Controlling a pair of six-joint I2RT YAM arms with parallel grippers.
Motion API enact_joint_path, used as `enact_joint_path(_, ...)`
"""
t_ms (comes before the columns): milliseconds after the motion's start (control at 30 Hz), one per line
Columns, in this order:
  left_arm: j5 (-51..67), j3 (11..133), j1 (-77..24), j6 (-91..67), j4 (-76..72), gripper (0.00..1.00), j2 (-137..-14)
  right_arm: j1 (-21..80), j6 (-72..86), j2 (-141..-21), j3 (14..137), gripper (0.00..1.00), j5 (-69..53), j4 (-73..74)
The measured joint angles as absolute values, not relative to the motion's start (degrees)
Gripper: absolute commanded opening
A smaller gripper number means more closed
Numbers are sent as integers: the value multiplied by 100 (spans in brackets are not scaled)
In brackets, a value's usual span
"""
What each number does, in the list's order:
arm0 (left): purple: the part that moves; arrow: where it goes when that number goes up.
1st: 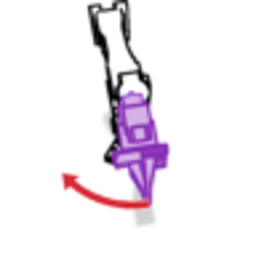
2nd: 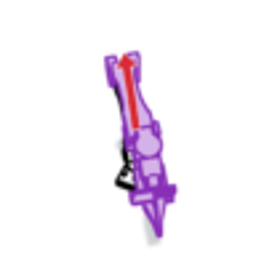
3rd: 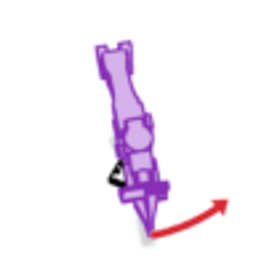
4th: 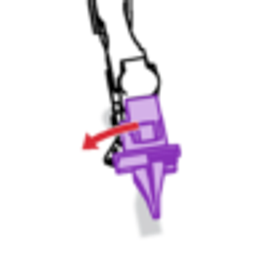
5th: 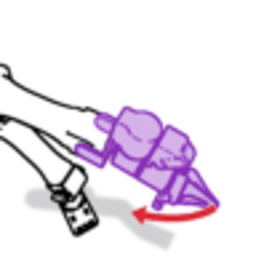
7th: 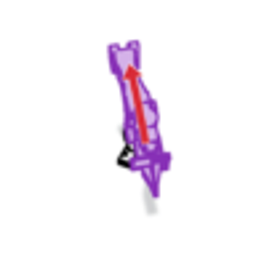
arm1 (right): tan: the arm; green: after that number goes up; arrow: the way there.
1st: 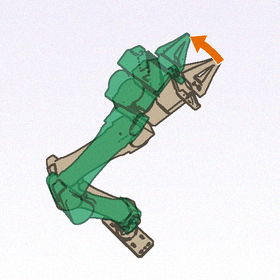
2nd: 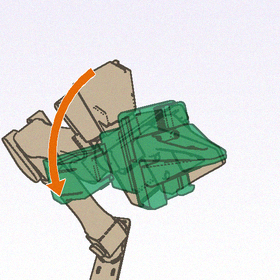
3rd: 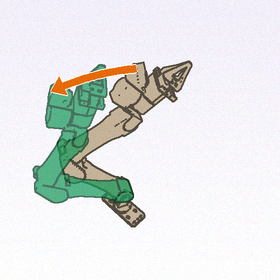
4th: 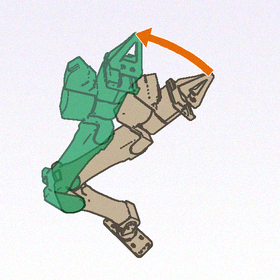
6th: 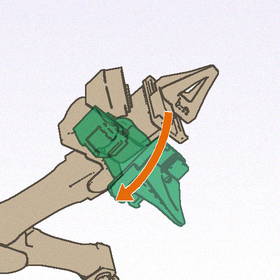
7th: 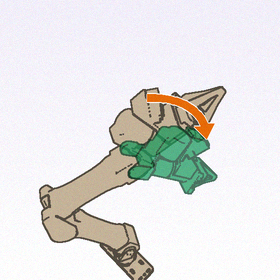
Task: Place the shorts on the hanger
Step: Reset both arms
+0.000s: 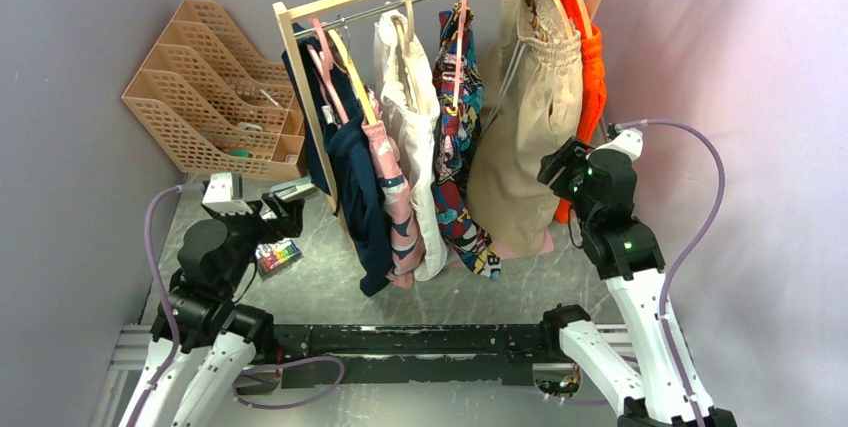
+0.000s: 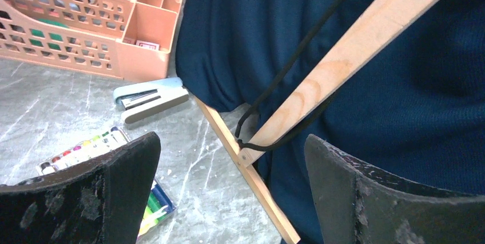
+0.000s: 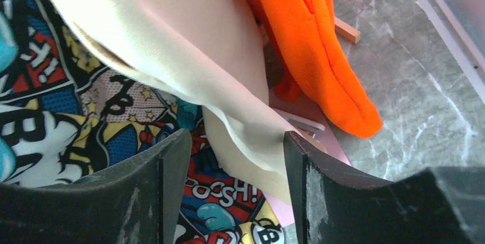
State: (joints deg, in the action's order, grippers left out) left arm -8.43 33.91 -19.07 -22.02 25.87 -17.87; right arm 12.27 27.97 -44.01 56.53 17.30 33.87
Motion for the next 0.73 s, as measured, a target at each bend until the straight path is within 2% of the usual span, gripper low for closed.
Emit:
enact_joint_path(167, -1155, 3426, -1907, -2473, 2665, 100, -1756, 1227, 2840, -3848, 5492, 75, 1503, 3328)
enact_joint_path(300, -1461, 3559, -1909, -2668, 2775, 99, -1903, 1227, 3116, -3199, 5269, 87, 1693, 3326)
enact_joint_path(433, -1726, 3647, -1907, -2818, 2888, 100, -2038, 1227, 3503, -2626, 4877, 88, 2233, 3422)
enact_joint_path(633, -1750, 3662, -1907, -2821, 2917, 99, -2106, 1234, 3634, -2471, 4674, 88, 2672, 3538)
enact_joint_path(733, -1737, 3662, -1909, -2803, 2915, 100, -2106, 1238, 3524, -2294, 4556, 94, 2676, 3531)
